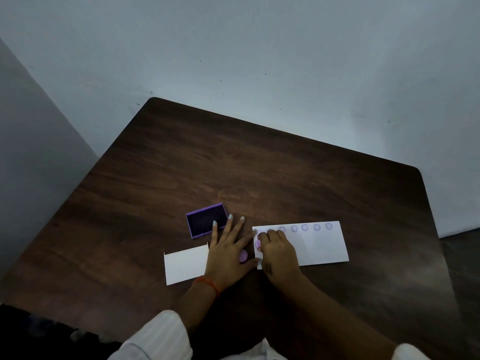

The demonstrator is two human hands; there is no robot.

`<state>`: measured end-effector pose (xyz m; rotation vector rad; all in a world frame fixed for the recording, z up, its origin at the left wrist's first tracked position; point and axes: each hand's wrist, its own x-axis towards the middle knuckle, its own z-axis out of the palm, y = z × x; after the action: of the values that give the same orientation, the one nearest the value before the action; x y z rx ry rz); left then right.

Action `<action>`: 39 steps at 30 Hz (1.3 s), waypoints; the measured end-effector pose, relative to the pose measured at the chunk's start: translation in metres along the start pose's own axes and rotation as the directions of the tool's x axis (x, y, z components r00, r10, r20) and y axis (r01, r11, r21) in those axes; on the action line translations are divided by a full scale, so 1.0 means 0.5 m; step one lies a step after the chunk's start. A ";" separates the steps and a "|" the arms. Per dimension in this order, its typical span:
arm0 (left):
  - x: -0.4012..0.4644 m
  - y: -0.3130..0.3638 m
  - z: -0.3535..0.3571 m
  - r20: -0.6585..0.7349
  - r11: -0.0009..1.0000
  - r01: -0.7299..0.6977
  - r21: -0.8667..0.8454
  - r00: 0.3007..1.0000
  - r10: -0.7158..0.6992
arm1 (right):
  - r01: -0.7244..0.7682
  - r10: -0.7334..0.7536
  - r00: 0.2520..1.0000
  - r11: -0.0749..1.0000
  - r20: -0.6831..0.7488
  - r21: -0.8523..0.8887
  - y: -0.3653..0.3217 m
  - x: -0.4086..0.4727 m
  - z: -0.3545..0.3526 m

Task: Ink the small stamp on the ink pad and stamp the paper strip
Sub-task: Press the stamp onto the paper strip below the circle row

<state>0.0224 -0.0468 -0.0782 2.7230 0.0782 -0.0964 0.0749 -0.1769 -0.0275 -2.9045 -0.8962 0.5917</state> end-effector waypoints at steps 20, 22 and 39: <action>0.004 0.001 -0.002 0.046 0.999 -0.004 0.049 0.999 0.001 | 0.010 -0.009 0.999 0.999 -0.034 0.049 0.010 -0.002 -0.002; 0.005 0.003 -0.007 0.050 0.999 -0.010 0.052 0.999 0.008 | 0.013 0.003 0.996 0.982 -0.088 0.187 0.018 -0.006 -0.009; -0.072 -0.019 -0.043 -0.056 0.997 0.062 -0.043 0.996 -0.064 | -0.142 0.218 0.867 -0.755 0.449 0.640 0.060 -0.083 -0.012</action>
<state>-0.0127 -0.0308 -0.0598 2.6821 0.1809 -0.0348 0.0614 -0.2242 -0.0122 -0.8244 0.6689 0.6696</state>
